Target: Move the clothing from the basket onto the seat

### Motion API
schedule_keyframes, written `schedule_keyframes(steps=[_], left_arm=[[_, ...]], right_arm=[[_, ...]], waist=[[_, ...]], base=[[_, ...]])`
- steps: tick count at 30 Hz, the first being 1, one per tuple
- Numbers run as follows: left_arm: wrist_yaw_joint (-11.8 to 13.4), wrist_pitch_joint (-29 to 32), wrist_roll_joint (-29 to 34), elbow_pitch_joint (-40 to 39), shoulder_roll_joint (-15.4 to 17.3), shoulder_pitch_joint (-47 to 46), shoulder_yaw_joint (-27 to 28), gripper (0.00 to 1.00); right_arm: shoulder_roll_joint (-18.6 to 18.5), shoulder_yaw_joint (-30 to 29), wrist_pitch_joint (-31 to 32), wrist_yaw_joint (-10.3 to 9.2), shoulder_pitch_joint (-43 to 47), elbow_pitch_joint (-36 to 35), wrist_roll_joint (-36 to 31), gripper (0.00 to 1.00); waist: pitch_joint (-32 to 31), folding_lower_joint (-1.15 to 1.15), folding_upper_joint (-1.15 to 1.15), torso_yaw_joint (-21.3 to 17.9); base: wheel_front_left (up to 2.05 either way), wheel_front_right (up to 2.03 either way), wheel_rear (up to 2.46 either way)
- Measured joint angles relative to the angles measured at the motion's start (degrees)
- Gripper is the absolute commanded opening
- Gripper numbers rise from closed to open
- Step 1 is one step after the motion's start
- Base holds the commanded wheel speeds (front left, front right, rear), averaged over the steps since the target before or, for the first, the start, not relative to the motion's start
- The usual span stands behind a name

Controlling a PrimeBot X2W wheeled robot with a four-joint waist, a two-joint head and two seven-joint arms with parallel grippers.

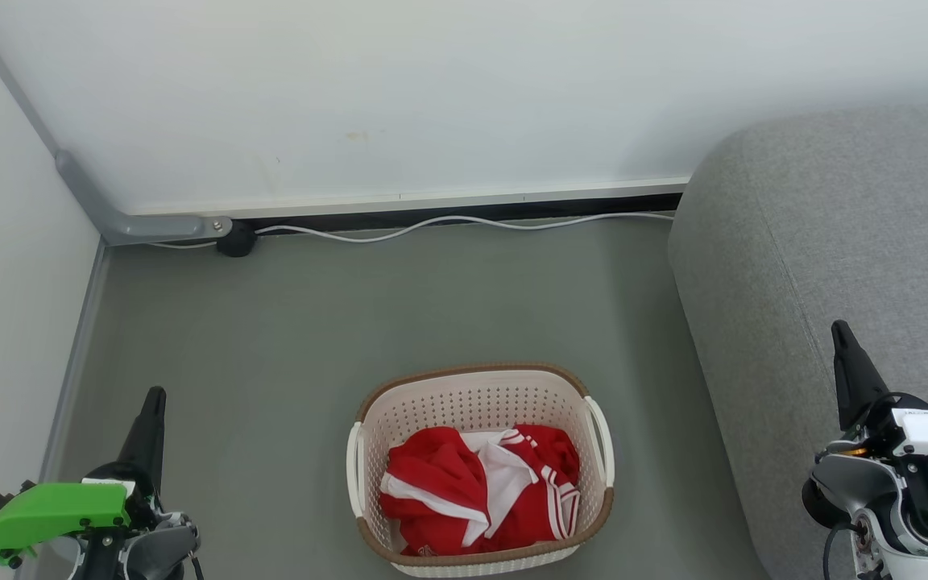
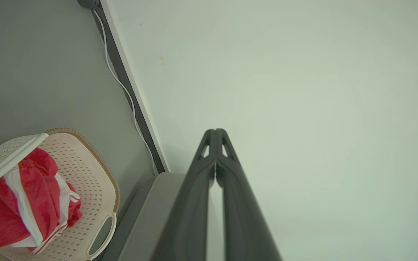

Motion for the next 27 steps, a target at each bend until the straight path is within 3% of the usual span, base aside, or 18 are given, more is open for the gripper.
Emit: schedule_keyframes(steps=[27], left_arm=[[0.00, 0.00, 0.00, 0.00, -0.01, 0.00, 0.01, 0.00]], right_arm=[[0.02, -0.01, 0.00, 0.00, 0.00, 0.00, 0.00, 0.00]], waist=[[0.00, 0.00, 0.00, 0.00]], base=[[0.00, 0.00, 0.00]])
